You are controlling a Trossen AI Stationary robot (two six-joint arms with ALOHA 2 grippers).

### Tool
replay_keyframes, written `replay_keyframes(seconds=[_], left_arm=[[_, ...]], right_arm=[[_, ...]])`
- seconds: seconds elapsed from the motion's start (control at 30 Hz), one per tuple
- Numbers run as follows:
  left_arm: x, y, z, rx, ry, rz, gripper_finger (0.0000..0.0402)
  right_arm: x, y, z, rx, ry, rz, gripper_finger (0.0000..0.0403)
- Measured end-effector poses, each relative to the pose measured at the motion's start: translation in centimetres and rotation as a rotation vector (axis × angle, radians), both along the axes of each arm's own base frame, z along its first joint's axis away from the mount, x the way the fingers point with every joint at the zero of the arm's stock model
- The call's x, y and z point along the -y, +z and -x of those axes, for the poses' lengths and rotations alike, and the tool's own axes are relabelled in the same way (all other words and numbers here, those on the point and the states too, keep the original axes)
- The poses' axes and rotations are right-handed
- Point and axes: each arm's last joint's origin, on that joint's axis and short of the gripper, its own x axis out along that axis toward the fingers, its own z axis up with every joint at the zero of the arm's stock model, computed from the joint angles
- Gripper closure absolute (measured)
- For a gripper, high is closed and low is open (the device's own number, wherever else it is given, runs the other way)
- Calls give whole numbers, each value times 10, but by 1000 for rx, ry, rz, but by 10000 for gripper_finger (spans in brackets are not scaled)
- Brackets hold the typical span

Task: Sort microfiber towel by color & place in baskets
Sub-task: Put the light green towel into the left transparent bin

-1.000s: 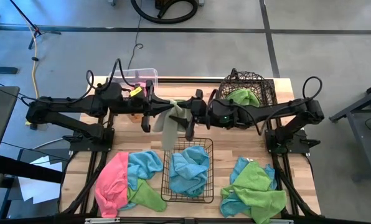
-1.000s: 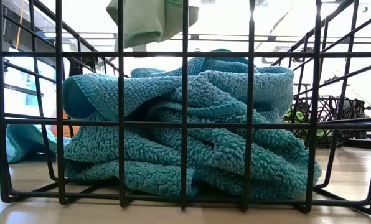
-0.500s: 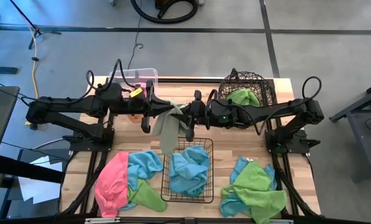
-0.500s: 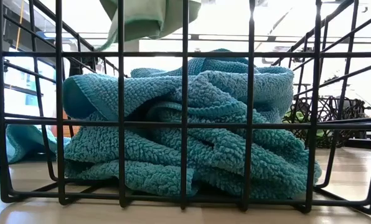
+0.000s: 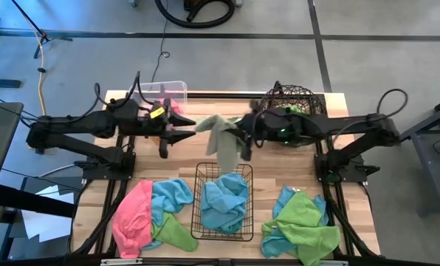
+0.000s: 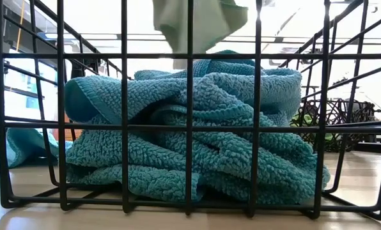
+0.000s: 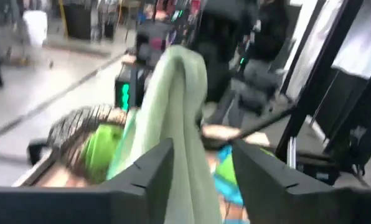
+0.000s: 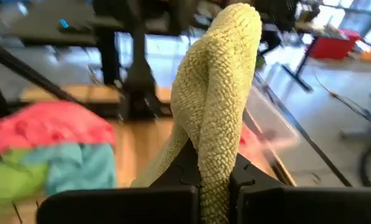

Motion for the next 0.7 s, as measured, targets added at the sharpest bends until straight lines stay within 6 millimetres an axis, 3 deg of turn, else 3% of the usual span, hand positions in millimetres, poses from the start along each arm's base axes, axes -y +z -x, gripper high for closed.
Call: replay_keyframes(seconds=[0.27,0.5,0.7], left_arm=[[-2,-8,30,-150,65,46,212],[-2,-9,31,-166,73,47,212],[-2,-12,28,-178,93,44,212]], right_arm=[[7,12,66,-166,-133,-32,400],[5,-5,120,-291,-293,-84,402],[17,-13,153,-184,-510,-30,402]])
